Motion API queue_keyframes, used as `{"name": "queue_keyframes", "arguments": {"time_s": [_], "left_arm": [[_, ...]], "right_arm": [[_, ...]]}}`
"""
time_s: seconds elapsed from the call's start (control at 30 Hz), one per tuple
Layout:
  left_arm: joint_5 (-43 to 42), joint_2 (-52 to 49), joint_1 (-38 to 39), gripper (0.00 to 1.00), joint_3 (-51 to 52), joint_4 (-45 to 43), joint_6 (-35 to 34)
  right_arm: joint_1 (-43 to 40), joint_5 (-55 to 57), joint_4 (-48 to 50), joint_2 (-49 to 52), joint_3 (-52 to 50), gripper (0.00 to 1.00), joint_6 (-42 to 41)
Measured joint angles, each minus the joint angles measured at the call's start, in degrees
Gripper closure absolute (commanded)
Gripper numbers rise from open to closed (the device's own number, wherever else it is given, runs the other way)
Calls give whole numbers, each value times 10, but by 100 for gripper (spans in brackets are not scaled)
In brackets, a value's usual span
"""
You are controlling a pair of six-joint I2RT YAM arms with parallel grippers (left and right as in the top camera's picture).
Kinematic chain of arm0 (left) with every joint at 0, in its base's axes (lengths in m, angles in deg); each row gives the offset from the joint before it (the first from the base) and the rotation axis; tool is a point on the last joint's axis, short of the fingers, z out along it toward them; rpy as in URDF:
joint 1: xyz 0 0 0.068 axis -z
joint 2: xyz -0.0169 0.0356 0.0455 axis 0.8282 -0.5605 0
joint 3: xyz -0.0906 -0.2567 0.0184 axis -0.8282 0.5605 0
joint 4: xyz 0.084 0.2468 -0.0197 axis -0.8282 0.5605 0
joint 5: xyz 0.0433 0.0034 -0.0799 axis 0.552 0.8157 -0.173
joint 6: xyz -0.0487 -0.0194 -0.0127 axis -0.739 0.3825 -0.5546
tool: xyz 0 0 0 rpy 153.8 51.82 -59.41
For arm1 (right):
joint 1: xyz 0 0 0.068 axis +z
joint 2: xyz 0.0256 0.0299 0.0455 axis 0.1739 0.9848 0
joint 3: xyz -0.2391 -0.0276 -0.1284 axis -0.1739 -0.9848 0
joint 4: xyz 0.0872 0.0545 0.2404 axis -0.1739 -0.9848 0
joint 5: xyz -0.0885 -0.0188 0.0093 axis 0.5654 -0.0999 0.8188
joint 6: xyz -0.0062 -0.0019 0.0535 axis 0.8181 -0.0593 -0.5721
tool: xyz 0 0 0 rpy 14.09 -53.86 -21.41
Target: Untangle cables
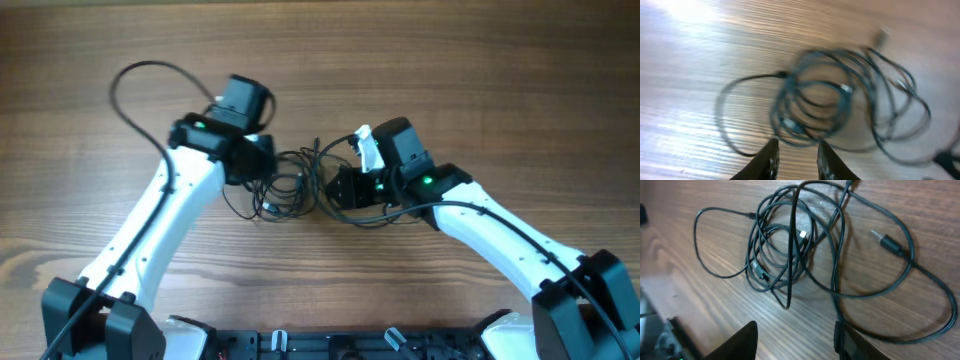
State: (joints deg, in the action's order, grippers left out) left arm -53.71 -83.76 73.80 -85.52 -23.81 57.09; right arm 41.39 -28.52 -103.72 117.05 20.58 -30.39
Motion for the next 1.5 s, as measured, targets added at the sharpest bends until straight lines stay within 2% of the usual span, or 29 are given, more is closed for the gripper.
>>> {"name": "queue_keyframes", "arguments": {"time_s": [0.17,0.4,0.43,0.5,0.57,0.6,0.63,0.7,0.83,1.03,1.13,1.23,1.33,1.5], "left_arm": [[0,0,-61,68,0,8,-47],[-24,0,-109,69,0,10,-68],[-26,0,-111,69,0,11,-70],[-29,0,-112,69,0,11,-71],[-32,0,-111,72,0,13,-72],[-34,0,-112,74,0,15,-72],[-35,0,-112,77,0,17,-74],[-40,0,-112,82,0,22,-75],[-61,0,-111,90,0,26,-76],[-82,0,-83,92,14,7,-53],[-103,0,-51,90,41,-24,-28],[-124,0,-10,76,72,-70,-3],[-139,0,33,67,101,-119,16],[-133,0,107,62,132,-185,43]], "right_arm": [[35,42,73,21,0,44,1],[92,109,141,99,0,43,5],[94,113,144,107,0,45,5],[99,125,161,127,0,55,5],[101,135,166,146,0,69,2],[101,139,166,157,0,81,-3],[101,144,166,166,0,87,-6],[101,154,167,169,0,94,-17],[92,166,160,169,1,96,-43],[33,156,130,169,7,96,-118],[-1,122,123,169,7,96,-133],[-19,96,114,169,9,96,-141],[-25,87,110,169,9,96,-143],[-26,82,103,169,10,96,-143]]}}
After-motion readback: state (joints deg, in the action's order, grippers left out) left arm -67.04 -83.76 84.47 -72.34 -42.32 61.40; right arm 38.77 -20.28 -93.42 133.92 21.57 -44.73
